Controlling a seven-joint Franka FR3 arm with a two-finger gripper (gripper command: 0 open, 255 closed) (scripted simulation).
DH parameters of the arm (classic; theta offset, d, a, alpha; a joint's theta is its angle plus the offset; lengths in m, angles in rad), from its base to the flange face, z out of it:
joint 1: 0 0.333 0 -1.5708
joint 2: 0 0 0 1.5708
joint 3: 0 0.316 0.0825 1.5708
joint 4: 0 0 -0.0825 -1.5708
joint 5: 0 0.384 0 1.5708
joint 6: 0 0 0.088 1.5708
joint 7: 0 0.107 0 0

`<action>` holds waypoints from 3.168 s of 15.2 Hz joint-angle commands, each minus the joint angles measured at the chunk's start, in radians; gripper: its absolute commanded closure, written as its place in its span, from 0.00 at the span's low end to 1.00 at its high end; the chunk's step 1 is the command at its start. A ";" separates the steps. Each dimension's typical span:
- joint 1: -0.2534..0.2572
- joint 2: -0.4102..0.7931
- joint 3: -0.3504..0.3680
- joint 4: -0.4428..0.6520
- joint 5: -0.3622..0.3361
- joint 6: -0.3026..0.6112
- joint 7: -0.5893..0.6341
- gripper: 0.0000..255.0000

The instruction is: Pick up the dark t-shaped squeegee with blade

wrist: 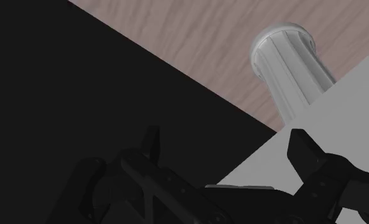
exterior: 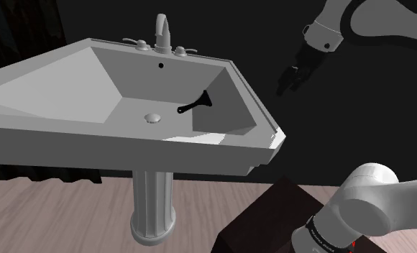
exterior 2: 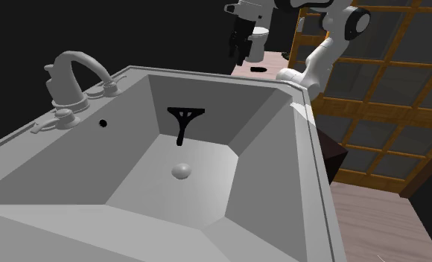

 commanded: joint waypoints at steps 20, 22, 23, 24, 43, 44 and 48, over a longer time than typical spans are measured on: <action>0.181 0.921 0.024 0.766 -0.095 -0.156 -0.558 0.00; 0.196 1.011 0.041 0.858 -0.114 -0.190 -0.608 0.00; 0.205 1.055 0.050 0.904 -0.124 -0.208 -0.633 0.00; 0.215 1.100 0.058 0.952 -0.135 -0.227 -0.658 0.00; 0.270 1.307 0.096 1.070 -0.197 -0.221 -0.762 1.00; 0.270 1.307 0.096 1.070 -0.197 -0.221 -0.762 1.00; 0.270 1.307 0.096 1.071 -0.197 -0.221 -0.762 1.00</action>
